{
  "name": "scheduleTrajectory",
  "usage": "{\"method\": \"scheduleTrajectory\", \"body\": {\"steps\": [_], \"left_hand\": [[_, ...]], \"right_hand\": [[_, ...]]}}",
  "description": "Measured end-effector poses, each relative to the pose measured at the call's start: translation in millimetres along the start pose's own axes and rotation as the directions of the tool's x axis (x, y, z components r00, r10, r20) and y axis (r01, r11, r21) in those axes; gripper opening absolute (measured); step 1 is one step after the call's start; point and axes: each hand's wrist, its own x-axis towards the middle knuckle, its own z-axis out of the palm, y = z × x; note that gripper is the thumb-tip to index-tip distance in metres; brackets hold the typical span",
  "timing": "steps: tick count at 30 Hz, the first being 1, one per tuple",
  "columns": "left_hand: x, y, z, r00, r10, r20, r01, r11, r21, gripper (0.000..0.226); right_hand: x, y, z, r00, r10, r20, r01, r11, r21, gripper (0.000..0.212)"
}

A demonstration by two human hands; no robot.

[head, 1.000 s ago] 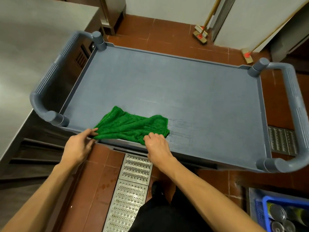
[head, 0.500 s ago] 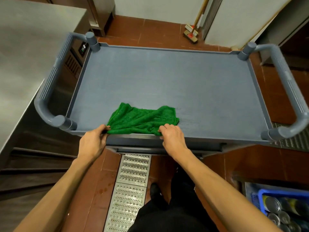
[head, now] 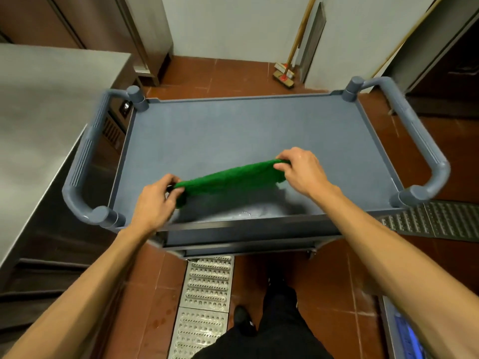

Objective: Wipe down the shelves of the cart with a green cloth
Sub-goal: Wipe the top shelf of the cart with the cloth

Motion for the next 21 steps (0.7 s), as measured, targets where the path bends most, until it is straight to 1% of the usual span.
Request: {"method": "scheduleTrajectory", "body": {"steps": [2, 4, 7, 9, 11, 13, 16, 17, 19, 21], "left_hand": [[16, 19, -9, 1.0, -0.016, 0.007, 0.017, 0.995, -0.095, 0.004], [29, 37, -19, 0.999, -0.034, 0.009, 0.035, 0.985, -0.171, 0.005], [46, 59, -29, 0.999, -0.036, 0.015, 0.039, 0.971, -0.237, 0.006], [58, 70, -30, 0.997, -0.046, 0.06, 0.061, 0.963, -0.262, 0.005], [72, 80, -27, 0.986, -0.085, 0.142, 0.128, 0.936, -0.328, 0.006], [86, 86, -22, 0.966, -0.137, 0.219, 0.214, 0.9, -0.379, 0.013], [105, 88, -9, 0.927, -0.198, 0.317, 0.306, 0.889, -0.341, 0.016], [109, 87, -2, 0.912, -0.211, 0.353, 0.324, 0.896, -0.302, 0.014], [114, 80, 16, 0.88, -0.223, 0.419, 0.329, 0.923, -0.199, 0.009], [116, 72, 41, 0.864, -0.234, 0.445, 0.293, 0.954, -0.066, 0.009]], "right_hand": [[10, -1, -21, 1.0, -0.011, -0.025, 0.011, 1.0, 0.006, 0.024], [20, 0, -39, 0.999, -0.016, -0.048, 0.018, 0.999, 0.031, 0.024], [32, 5, -64, 0.998, -0.001, -0.071, 0.006, 0.998, 0.065, 0.024], [40, 9, -75, 0.998, 0.013, -0.064, -0.009, 0.998, 0.063, 0.024], [48, 14, -82, 0.999, 0.036, -0.034, -0.034, 0.997, 0.068, 0.023], [58, 24, -85, 0.998, 0.058, 0.033, -0.06, 0.996, 0.067, 0.024], [76, 44, -84, 0.97, 0.102, 0.221, -0.117, 0.992, 0.053, 0.026], [80, 50, -81, 0.947, 0.113, 0.301, -0.129, 0.991, 0.033, 0.026], [88, 64, -62, 0.878, 0.13, 0.46, -0.125, 0.991, -0.042, 0.026], [92, 78, -36, 0.826, 0.144, 0.545, -0.102, 0.989, -0.107, 0.026]]}}
